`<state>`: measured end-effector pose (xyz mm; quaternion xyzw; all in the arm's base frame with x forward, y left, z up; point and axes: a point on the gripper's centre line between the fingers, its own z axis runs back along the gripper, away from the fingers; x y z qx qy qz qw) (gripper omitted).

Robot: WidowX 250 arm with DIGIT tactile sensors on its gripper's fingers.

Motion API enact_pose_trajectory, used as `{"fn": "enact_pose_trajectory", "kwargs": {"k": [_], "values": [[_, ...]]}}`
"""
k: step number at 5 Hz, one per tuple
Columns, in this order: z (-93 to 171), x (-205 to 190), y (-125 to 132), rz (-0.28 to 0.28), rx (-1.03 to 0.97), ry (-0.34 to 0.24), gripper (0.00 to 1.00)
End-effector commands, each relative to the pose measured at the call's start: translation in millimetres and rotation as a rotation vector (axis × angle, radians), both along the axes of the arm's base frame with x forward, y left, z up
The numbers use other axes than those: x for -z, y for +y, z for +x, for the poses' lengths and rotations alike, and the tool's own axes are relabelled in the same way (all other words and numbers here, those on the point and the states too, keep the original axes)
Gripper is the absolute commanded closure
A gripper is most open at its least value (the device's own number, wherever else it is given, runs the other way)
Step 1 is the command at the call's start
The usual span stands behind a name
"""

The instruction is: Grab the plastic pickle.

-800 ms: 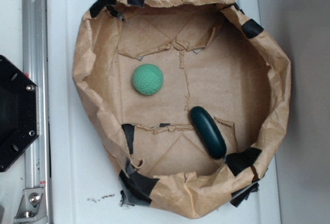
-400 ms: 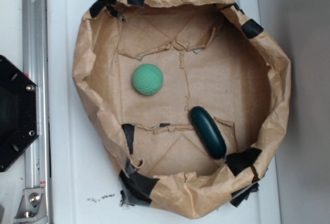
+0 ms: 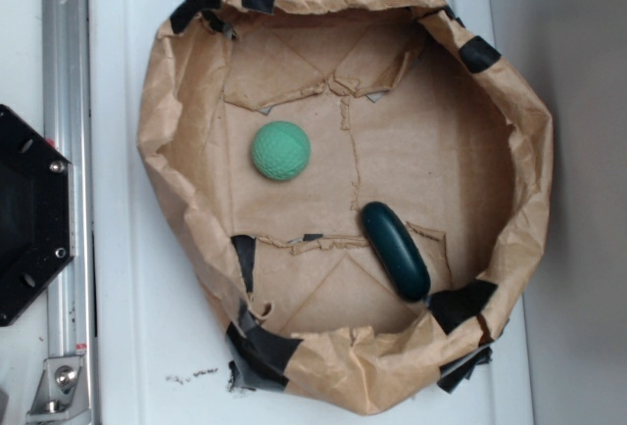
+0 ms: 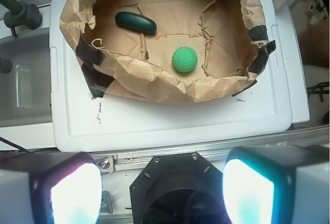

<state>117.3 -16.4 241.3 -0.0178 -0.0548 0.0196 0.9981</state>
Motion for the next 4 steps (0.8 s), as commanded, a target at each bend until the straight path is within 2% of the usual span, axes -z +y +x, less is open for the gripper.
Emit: {"fn": "enact_pose_trajectory", "kwargs": {"k": [1, 2, 3, 4], "values": [[50.5, 22.8, 12.8, 0.044, 0.243, -0.158, 0.0], [103.4, 57.6, 11.7, 0.074, 0.431, -0.216, 0.0], [151.7, 93.5, 4.2, -0.014, 0.673, -0.23, 0.0], [181.5, 121.5, -4.7, -0.012, 0.854, -0.163, 0.0]]}}
